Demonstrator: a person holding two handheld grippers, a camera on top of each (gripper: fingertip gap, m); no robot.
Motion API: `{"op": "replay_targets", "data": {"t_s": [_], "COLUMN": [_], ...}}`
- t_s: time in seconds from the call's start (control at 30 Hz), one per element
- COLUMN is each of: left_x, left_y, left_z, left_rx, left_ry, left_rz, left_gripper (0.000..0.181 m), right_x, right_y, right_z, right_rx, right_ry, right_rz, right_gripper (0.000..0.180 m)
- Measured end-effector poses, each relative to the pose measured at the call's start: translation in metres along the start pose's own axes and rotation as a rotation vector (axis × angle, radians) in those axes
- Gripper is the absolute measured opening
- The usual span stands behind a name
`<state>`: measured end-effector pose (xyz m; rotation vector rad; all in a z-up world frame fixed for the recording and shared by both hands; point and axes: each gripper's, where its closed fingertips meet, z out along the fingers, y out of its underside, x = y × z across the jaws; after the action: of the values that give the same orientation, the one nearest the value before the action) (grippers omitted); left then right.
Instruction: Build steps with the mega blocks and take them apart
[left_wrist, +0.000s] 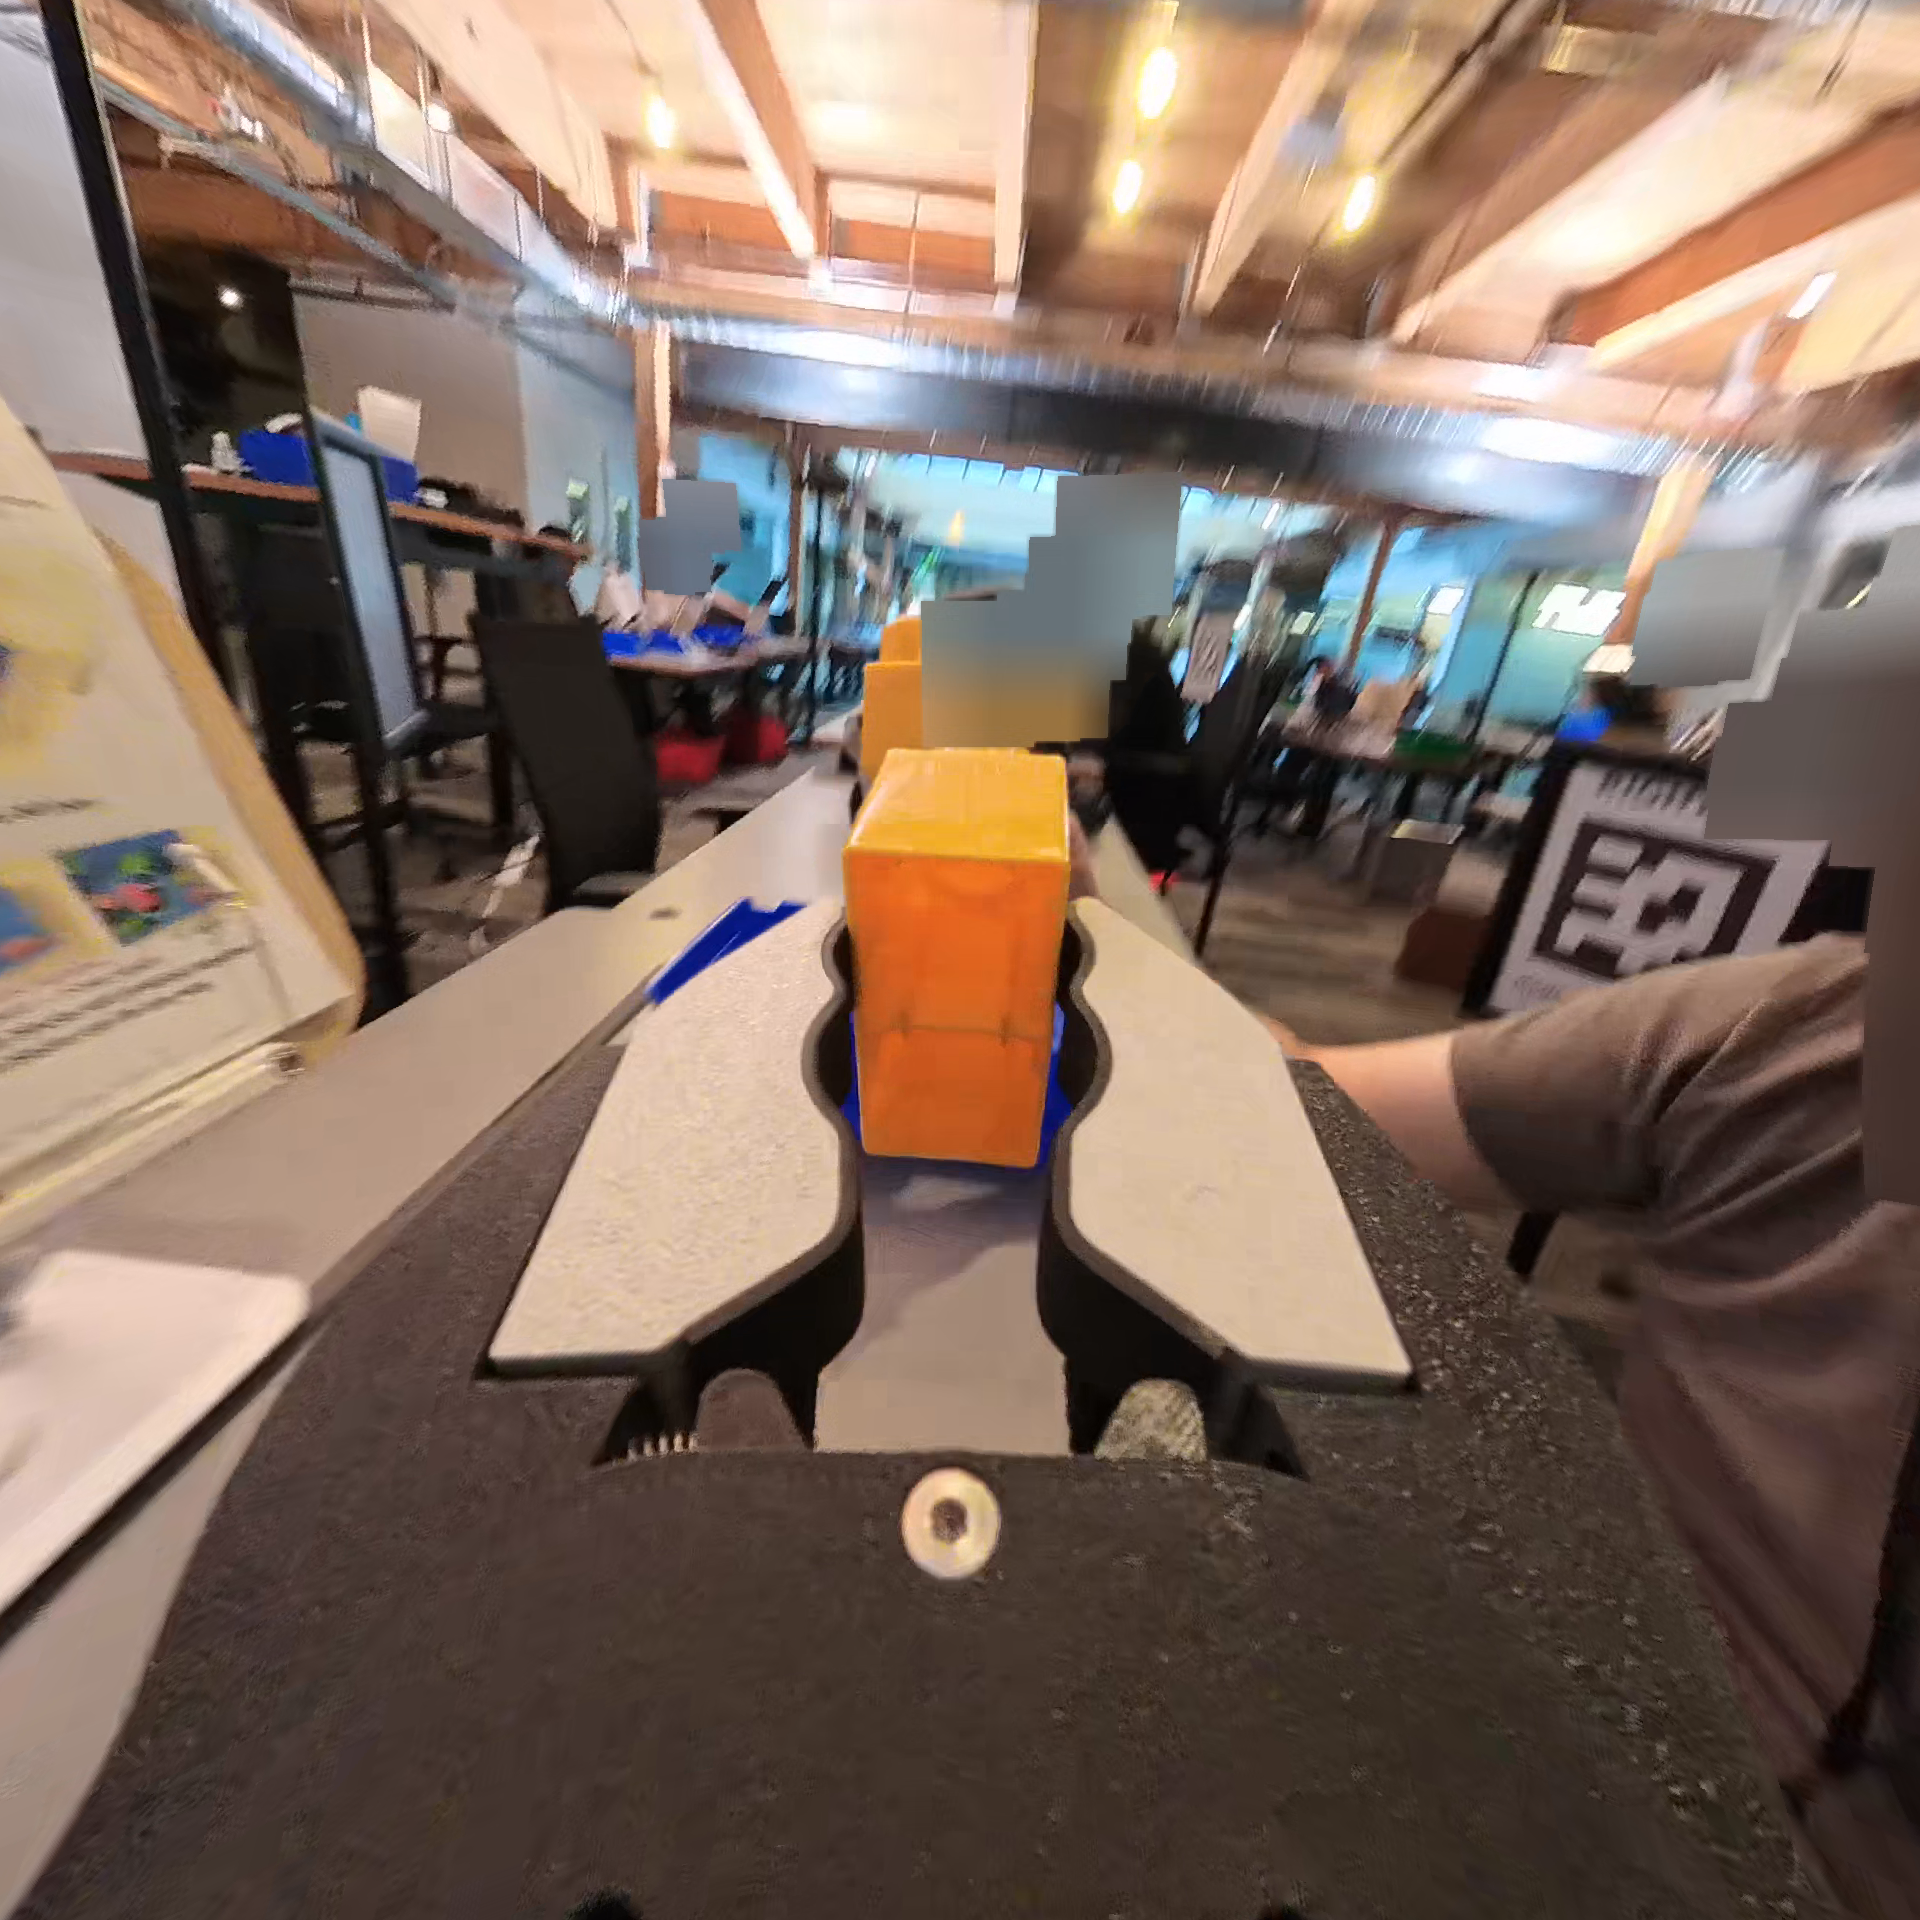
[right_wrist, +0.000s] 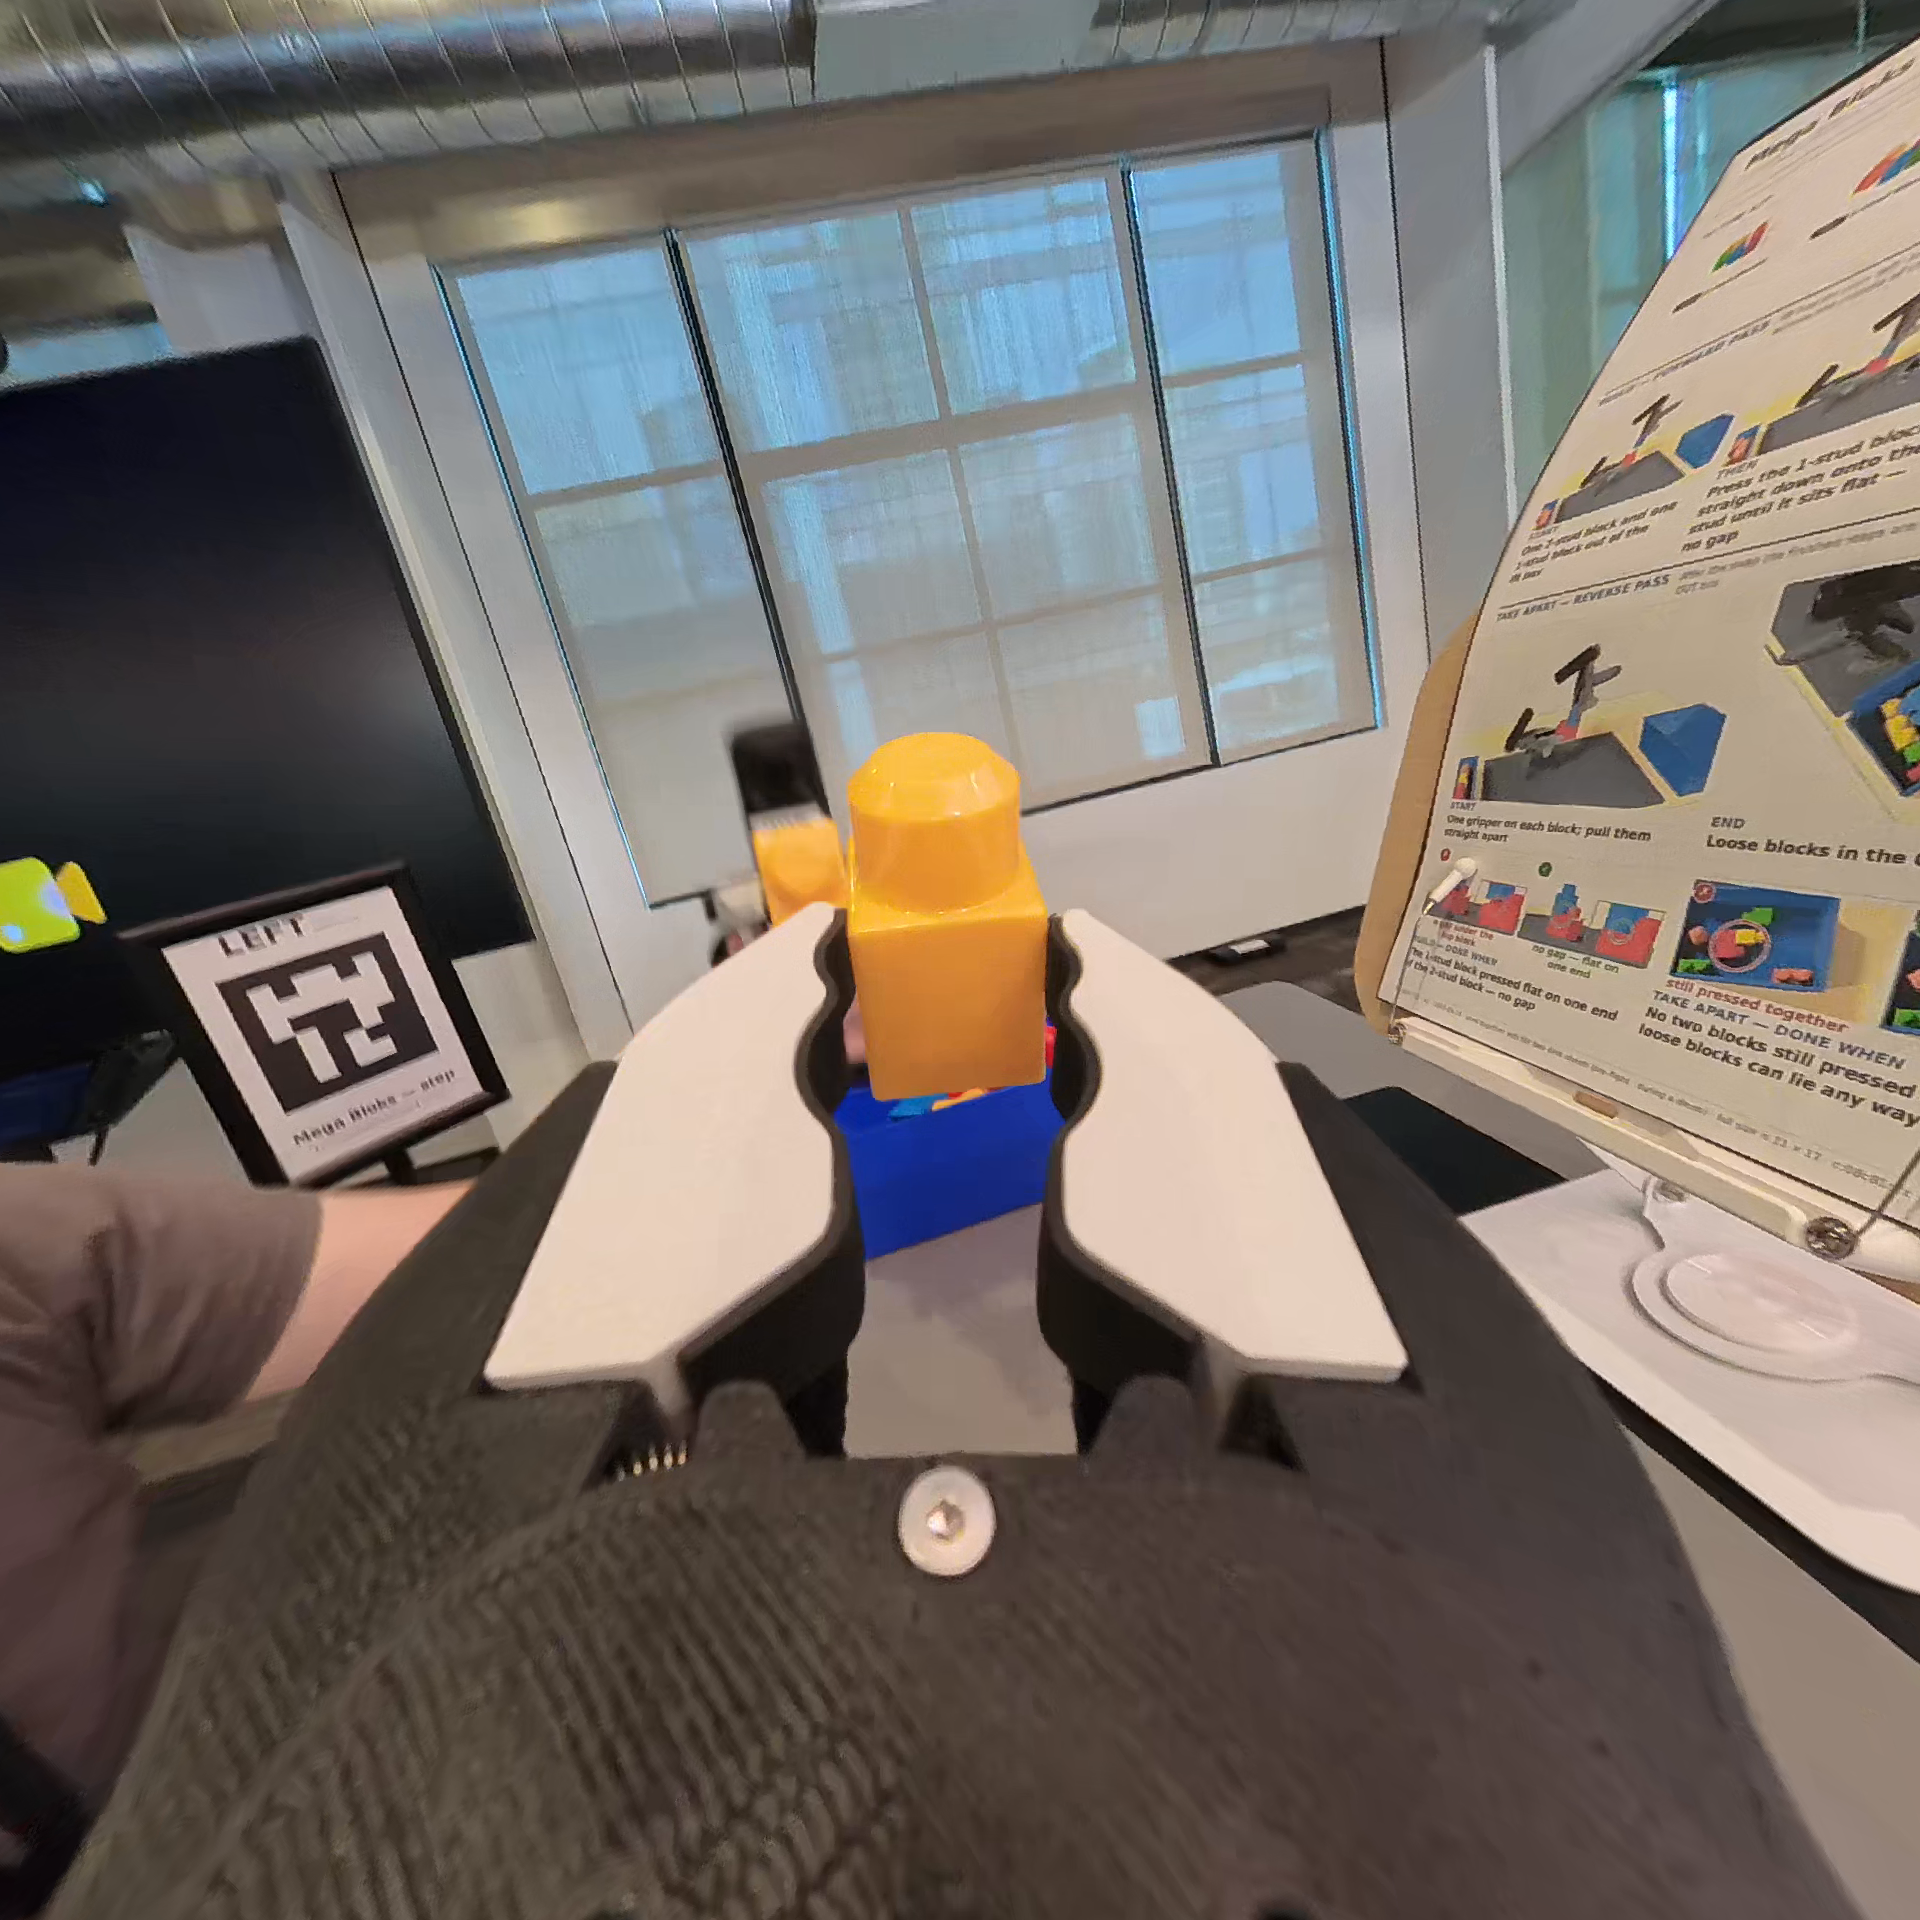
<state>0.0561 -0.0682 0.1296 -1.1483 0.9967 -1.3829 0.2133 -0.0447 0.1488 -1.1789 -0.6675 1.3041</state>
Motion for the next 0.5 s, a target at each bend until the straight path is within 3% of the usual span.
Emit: {"op": "replay_targets", "data": {"t_s": [0.1, 0.5], "left_x": [-0.011, -0.023], "left_y": [0.008, 0.01], "left_z": [0.013, 0.042], "left_rx": [0.147, 0.366], "left_ry": [0.056, -0.03], "left_rz": [-0.132, -0.081], "left_gripper": [0.037, 0.037], "right_x": [0.004, -0.007], "right_y": [0.0, -0.004], "right_z": [-0.002, 0.005], "right_rx": [0.012, 0.121], "right_ry": [-0.003, -0.021], "right_rz": [0.001, -0.07], "right_gripper": [0.036, 0.036]}}
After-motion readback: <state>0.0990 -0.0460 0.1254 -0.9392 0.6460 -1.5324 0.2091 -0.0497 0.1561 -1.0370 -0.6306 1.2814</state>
